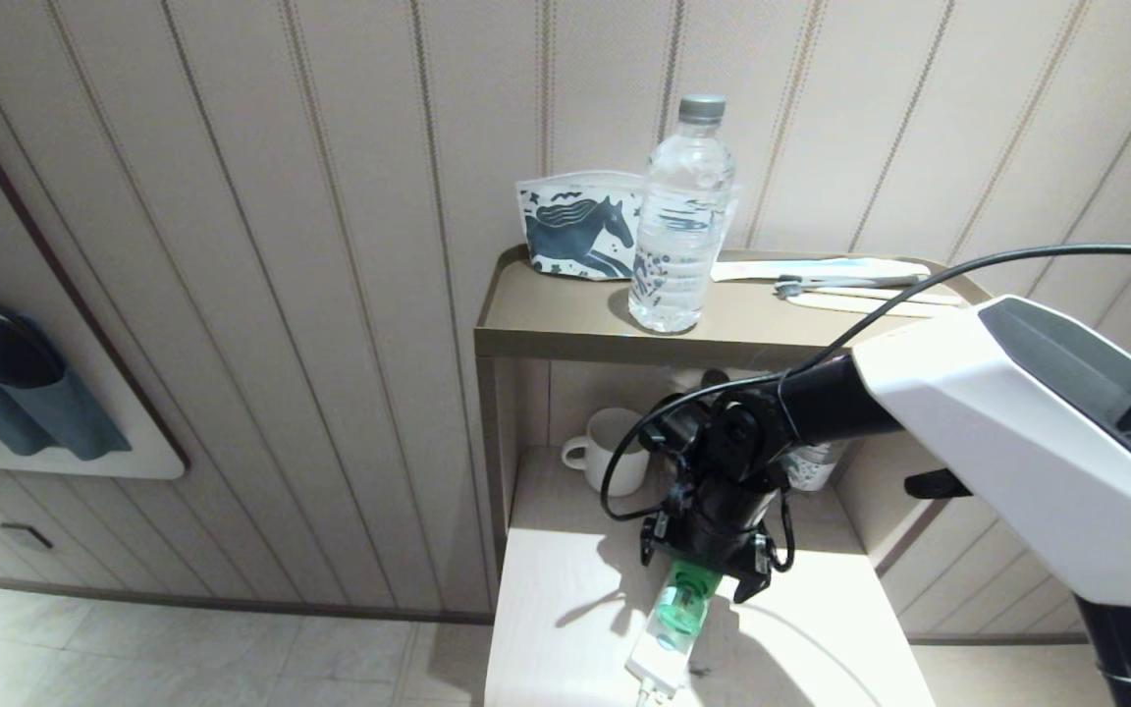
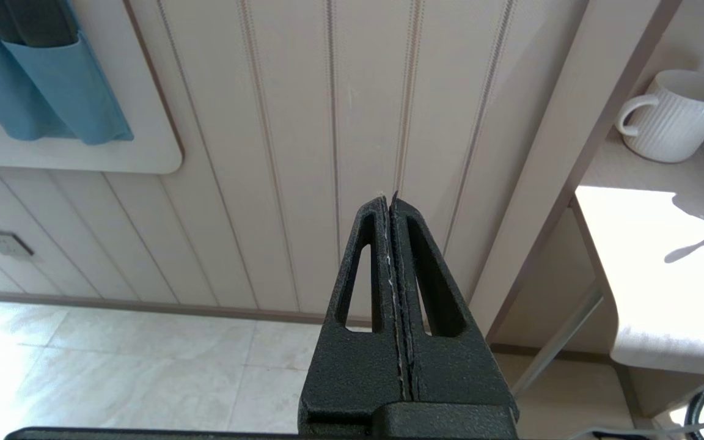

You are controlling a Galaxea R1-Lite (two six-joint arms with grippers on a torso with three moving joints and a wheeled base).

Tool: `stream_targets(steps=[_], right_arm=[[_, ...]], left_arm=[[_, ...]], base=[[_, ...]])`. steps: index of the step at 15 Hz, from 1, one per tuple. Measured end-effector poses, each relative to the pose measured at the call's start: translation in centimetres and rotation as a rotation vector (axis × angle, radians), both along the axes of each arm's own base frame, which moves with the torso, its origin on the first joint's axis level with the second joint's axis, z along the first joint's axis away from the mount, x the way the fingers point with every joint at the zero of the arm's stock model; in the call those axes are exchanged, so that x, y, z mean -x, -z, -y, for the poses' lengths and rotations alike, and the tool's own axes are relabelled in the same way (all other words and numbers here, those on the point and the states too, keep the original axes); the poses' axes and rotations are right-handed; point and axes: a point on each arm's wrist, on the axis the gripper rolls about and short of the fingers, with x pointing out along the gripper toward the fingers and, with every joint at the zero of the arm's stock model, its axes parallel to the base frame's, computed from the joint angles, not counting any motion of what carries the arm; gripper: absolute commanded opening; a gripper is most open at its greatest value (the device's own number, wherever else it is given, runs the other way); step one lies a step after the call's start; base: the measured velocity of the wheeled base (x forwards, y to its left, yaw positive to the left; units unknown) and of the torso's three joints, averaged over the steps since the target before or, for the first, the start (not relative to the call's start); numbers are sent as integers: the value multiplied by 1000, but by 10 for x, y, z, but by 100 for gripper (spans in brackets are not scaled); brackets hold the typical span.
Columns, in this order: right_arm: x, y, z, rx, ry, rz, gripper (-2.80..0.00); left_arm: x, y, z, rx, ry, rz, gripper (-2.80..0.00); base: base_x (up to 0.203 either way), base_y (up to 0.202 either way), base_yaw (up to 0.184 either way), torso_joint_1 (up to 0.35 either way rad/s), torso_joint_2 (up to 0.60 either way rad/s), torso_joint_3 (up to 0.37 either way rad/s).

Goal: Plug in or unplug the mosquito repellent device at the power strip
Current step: Hold the socket with your left hand and unplug it with your right hand

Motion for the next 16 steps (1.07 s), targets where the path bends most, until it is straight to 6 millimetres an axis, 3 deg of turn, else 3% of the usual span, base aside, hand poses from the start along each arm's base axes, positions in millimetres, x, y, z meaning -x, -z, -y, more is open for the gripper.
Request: stream_targets(steps=[2, 3, 14, 16], right_arm=[[-1, 1, -1, 2, 0, 1, 0], [-2, 1, -1, 3, -1, 3, -280], [-2, 2, -3, 11, -2, 8, -280], [-2, 2, -3, 11, -3, 10, -280]], left_arm=[[0, 0, 0, 0, 0, 0, -280], [0, 0, 0, 0, 0, 0, -280], [0, 1, 0, -55, -2, -10, -280], [2, -8, 0, -63, -5, 10, -280]], base=[[0, 0, 0, 0, 0, 0], [0, 0, 0, 0, 0, 0], [0, 0, 0, 0, 0, 0], [0, 0, 0, 0, 0, 0]])
